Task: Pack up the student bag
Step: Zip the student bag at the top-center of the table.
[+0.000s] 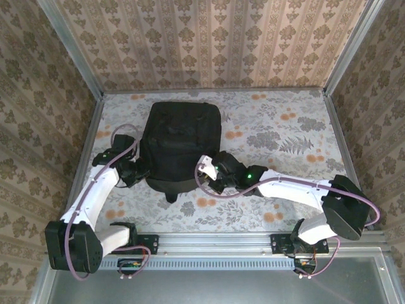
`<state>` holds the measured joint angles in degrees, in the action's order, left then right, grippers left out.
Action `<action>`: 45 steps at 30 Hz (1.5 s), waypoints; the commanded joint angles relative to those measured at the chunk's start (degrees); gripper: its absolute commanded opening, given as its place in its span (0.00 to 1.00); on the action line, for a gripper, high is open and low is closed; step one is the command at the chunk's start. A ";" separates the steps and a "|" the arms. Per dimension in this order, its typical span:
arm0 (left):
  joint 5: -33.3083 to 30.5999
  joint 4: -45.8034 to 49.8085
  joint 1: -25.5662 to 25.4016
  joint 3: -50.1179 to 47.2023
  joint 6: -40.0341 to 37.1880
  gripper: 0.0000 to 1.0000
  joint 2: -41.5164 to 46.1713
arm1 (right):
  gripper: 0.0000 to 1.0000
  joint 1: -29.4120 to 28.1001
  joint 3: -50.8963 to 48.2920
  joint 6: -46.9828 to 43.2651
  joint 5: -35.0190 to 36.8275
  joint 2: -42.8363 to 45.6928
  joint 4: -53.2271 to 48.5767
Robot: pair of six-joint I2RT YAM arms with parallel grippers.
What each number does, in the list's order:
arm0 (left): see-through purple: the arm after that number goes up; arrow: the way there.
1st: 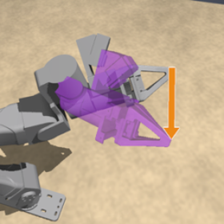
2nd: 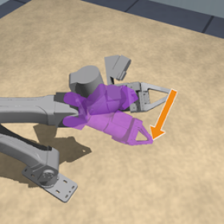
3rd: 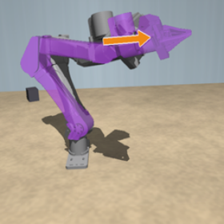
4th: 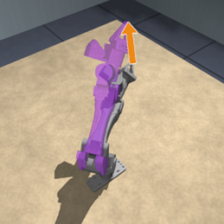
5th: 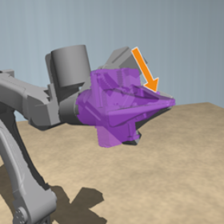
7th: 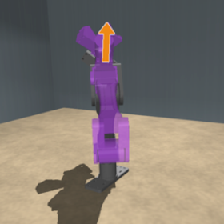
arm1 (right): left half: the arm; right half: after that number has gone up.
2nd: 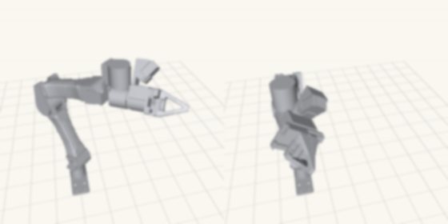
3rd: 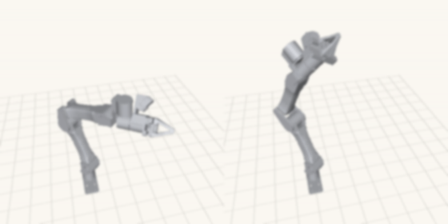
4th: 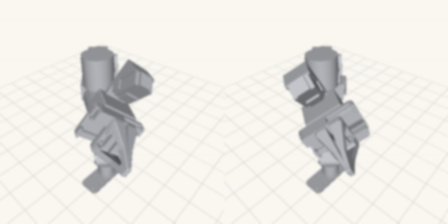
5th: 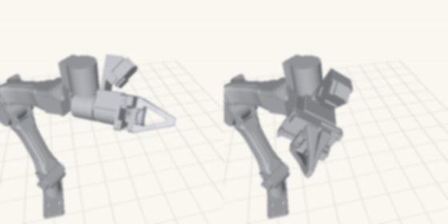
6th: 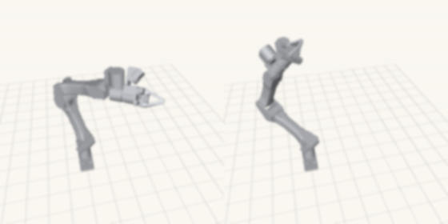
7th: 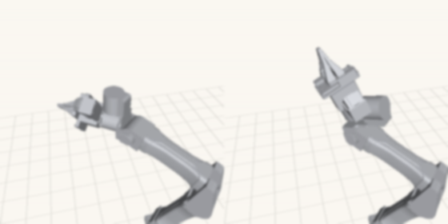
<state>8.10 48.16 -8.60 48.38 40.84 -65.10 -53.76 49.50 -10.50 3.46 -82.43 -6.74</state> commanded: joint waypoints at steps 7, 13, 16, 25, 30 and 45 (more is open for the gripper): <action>-8.14 -2.54 5.33 8.66 -1.12 0.19 -7.50 | 0.00 -7.14 6.36 0.63 -1.63 -9.53 9.41; -3.69 0.25 5.56 7.84 3.60 0.50 -4.35 | 0.00 -8.06 16.15 6.09 -3.45 -18.85 12.39; -2.32 3.60 4.62 6.12 6.34 0.55 -1.56 | 0.00 -8.26 18.47 5.67 -3.40 -21.21 13.20; 0.58 10.10 0.32 0.54 18.14 0.57 4.09 | 0.00 -8.21 19.24 5.10 -3.05 -22.91 14.72; 0.75 11.69 -0.12 -1.71 23.75 0.56 6.44 | 0.00 -8.29 19.19 4.79 -1.50 -23.43 15.39; 1.17 0.26 -6.02 -4.67 31.39 0.50 2.98 | 0.00 -8.30 17.78 5.47 -1.97 -23.19 17.35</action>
<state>10.24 51.29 -13.85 43.16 70.04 -60.47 -61.78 66.81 -5.76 1.23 -105.45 7.64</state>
